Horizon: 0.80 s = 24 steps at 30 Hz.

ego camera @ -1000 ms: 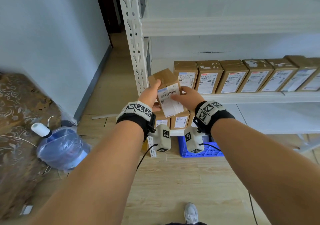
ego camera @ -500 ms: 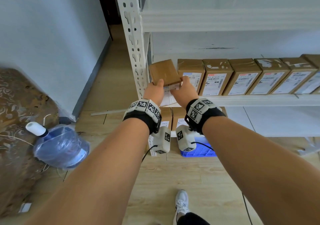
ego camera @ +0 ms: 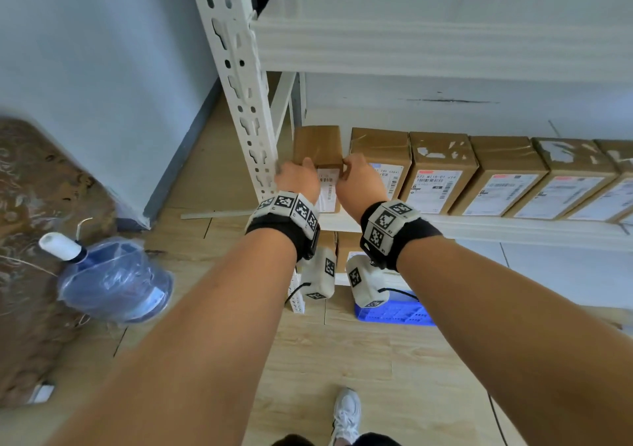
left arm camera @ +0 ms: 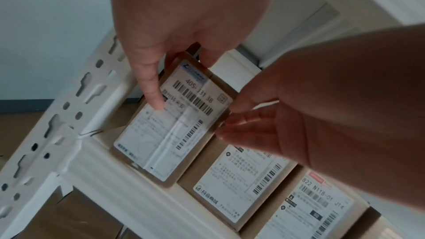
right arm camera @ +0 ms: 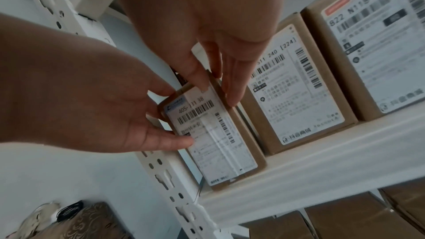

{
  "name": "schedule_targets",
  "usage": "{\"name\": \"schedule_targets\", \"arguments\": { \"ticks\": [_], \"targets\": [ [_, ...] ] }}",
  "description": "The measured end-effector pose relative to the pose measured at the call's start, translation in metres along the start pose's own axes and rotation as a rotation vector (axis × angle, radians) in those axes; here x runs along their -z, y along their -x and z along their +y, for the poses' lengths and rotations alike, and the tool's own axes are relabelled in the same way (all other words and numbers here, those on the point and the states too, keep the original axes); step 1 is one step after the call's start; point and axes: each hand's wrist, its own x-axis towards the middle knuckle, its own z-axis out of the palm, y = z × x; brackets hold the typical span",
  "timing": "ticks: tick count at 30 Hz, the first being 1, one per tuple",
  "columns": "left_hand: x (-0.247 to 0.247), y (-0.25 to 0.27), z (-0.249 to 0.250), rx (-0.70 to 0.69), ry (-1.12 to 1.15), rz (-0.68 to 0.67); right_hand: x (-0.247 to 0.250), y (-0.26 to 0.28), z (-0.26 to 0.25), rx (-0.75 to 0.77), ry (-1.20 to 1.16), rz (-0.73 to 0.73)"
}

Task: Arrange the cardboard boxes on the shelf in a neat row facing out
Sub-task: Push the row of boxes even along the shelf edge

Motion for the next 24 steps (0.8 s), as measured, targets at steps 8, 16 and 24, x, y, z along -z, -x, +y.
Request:
{"name": "schedule_targets", "arguments": {
  "ticks": [8, 16, 24],
  "targets": [
    [-0.003, 0.002, 0.006, -0.147, -0.313, -0.007, 0.038, -0.009, -0.007, 0.188, 0.121, 0.226],
    [0.003, 0.004, 0.006, -0.394, -0.621, -0.105, 0.053, -0.021, 0.008, 0.146, 0.439, 0.003],
    [-0.005, -0.006, -0.002, -0.42, -0.428, -0.157, 0.055, -0.022, 0.021, 0.12, 0.451, -0.087]
  ]
}}
